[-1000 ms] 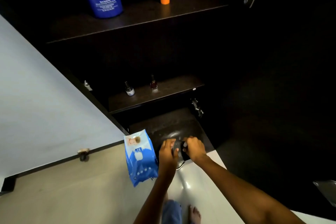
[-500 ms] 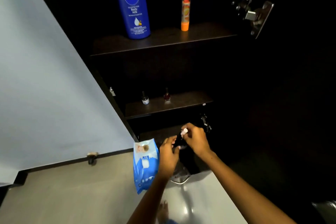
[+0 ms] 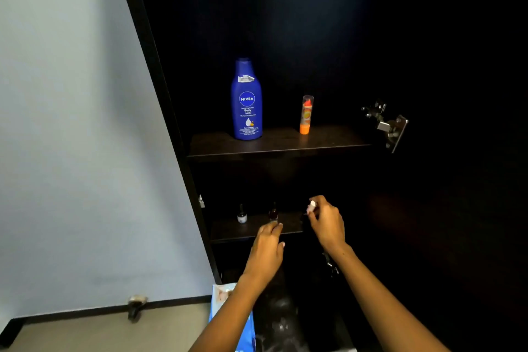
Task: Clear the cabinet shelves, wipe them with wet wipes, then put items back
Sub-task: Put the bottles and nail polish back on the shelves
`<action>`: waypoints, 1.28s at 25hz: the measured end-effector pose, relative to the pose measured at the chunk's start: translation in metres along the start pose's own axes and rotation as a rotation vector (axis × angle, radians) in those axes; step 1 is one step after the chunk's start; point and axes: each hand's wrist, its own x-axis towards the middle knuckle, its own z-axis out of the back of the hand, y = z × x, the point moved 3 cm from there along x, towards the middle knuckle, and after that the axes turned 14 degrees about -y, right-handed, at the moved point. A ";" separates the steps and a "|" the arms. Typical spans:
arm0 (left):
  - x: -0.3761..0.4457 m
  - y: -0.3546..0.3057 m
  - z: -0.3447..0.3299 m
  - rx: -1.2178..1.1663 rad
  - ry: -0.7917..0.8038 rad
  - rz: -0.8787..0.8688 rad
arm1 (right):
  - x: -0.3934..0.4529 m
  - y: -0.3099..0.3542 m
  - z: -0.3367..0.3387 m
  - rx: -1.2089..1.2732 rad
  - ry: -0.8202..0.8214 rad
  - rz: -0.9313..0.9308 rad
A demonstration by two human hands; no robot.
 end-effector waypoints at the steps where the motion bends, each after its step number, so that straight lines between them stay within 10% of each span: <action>1: 0.004 0.004 -0.003 0.061 0.026 -0.025 | 0.004 0.000 -0.001 -0.014 0.004 -0.006; 32: 0.016 0.022 -0.018 0.215 0.027 -0.160 | 0.020 -0.025 -0.017 0.031 0.177 -0.104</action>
